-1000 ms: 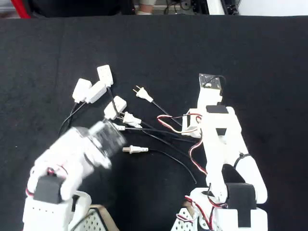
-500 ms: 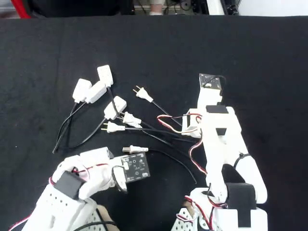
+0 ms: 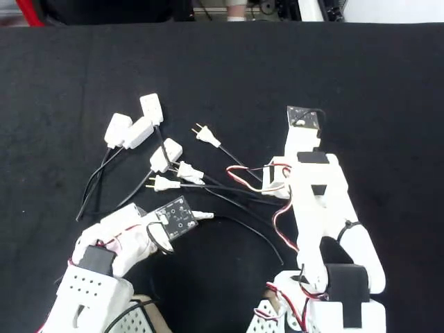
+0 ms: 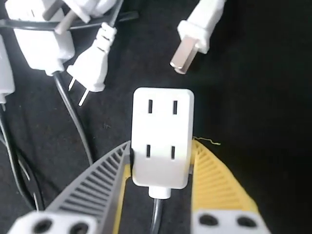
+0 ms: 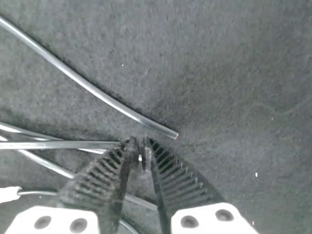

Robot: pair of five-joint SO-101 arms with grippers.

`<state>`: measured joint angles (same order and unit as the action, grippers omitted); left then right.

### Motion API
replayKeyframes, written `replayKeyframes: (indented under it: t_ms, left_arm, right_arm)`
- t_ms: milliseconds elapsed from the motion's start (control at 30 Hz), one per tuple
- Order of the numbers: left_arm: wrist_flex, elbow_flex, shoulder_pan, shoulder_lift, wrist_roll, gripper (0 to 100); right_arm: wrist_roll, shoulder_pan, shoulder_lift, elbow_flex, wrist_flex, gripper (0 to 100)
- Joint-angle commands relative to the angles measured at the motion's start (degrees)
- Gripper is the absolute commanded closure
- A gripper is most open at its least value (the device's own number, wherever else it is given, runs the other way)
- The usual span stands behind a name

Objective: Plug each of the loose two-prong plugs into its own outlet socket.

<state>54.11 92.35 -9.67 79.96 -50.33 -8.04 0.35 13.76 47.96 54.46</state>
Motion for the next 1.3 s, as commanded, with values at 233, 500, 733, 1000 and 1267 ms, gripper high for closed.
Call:
replayKeyframes:
  t_ms: [233,500,733,1000,1267]
  left_arm:
    - [5.5,-5.4,5.4,-0.2,0.8,62]
    - [7.9,-10.8,12.2,-0.2,12.9,62]
    - [7.4,-8.1,23.8,-0.2,13.7,62]
    - [3.3,-4.4,26.4,-0.2,13.5,62]
    - [3.0,-3.5,26.4,-0.2,13.5,62]
  right_arm:
    - [-15.3,-9.9,4.0,-8.9,7.2,97.6]
    - [-33.3,-26.5,5.3,-13.5,17.1,75.0]
    - [-40.1,-36.6,5.1,-12.6,17.0,76.3]
    - [-42.9,-38.8,2.1,-5.4,6.8,76.5]
    - [-50.4,-35.0,-13.3,-9.4,-1.5,76.6]
